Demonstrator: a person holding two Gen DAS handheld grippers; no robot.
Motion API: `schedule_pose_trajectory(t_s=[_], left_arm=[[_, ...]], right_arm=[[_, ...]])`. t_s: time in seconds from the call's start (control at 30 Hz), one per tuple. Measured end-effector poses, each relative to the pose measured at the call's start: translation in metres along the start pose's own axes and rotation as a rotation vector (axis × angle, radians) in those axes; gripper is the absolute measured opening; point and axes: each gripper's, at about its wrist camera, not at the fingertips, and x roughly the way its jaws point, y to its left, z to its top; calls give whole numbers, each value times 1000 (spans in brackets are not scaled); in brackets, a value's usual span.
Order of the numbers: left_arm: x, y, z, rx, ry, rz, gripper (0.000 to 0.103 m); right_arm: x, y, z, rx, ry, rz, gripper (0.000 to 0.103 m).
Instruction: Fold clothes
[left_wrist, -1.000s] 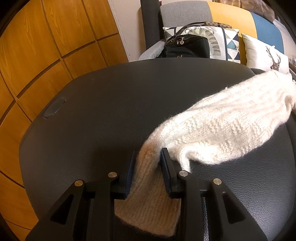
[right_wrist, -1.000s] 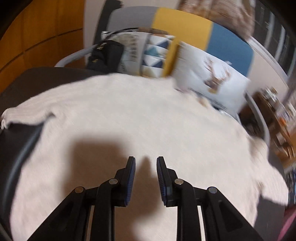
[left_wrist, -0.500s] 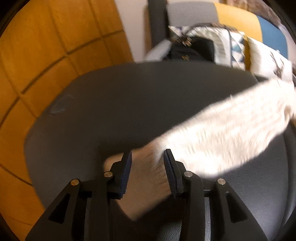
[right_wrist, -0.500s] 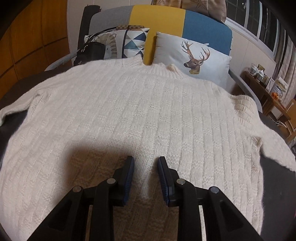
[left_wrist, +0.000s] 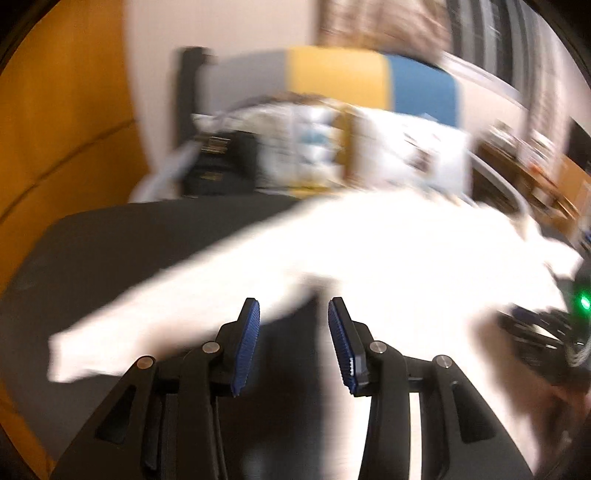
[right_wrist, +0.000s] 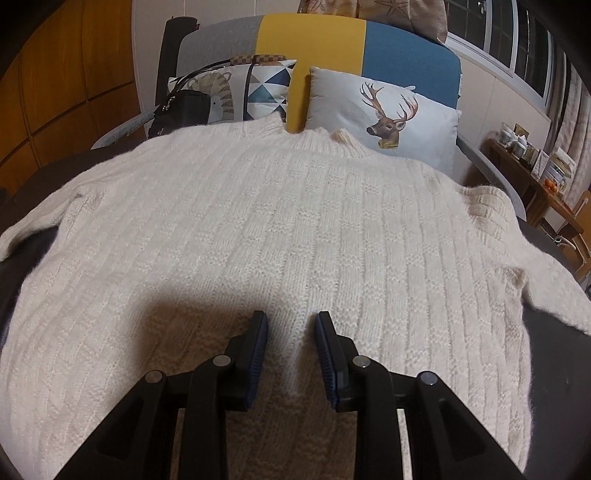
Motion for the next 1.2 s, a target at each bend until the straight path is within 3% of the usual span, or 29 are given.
schedule_pose_trajectory(t_s=[0.1, 0.2, 0.27, 0.33, 0.4, 0.47, 0.7, 1.07, 1.2], left_arm=[[29, -58, -12, 67, 81, -59, 42], [49, -91, -32, 172, 105, -13, 42], [51, -104, -38, 217, 68, 27, 45], [56, -102, -34, 214, 64, 43, 50], [58, -93, -33, 187, 63, 54, 61], [55, -85, -36, 140, 70, 38, 69], [47, -75, -45, 112, 70, 27, 71], [51, -74, -47, 107, 59, 57, 81], [52, -73, -47, 101, 54, 60, 82]], right_arm=[[-5, -9, 2, 18, 31, 51, 28], [-21, -27, 0, 52, 16, 84, 28], [-29, -41, -9, 58, 14, 55, 28], [-33, -55, -19, 54, 25, 14, 28], [-29, -67, -33, 55, 34, -15, 28], [-31, -76, -42, 92, 18, 4, 28], [-42, -78, -43, 65, 26, 11, 29], [-39, -301, -18, 431, -30, -254, 24], [-19, -339, 0, 436, 0, -290, 24]])
